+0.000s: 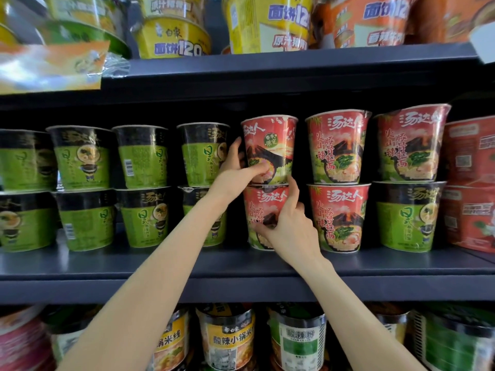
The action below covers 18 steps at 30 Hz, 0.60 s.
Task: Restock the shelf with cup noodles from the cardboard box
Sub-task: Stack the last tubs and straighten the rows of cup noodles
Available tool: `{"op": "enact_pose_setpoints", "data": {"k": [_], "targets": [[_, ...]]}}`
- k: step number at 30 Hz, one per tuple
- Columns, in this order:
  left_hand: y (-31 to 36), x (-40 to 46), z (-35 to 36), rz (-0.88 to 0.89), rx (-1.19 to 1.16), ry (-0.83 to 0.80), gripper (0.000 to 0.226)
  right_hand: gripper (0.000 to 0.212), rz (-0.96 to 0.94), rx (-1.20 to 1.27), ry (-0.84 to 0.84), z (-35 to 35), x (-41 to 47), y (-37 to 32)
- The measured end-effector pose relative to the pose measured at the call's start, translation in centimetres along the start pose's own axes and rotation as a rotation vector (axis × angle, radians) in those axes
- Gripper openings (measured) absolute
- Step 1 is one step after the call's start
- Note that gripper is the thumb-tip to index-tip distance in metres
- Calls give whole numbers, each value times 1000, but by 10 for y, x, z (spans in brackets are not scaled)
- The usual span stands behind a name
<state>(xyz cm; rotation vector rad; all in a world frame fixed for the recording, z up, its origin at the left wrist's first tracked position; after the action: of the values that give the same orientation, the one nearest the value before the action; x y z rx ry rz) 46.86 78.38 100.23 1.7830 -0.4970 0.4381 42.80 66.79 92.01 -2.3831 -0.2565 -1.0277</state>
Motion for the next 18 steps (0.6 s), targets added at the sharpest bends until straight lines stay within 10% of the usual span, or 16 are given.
{"op": "enact_pose_setpoints", "data": {"k": [18], "targets": [[6,1,2,116,313,313,106,108,0,-70,63,-1,-2,-1]]}}
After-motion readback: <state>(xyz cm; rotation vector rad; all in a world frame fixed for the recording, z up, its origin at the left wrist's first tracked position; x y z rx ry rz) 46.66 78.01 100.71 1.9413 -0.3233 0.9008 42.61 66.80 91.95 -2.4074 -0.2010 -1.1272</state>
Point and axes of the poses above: each hand's wrist, its own x-axis towards the middle knuckle, its own z-axis out of the palm, y = z × x, the point moved 7 cm from there along x, towards the middle knuckle, and after that the axes turned 7 degrees about -z, right-handed, at the moved point
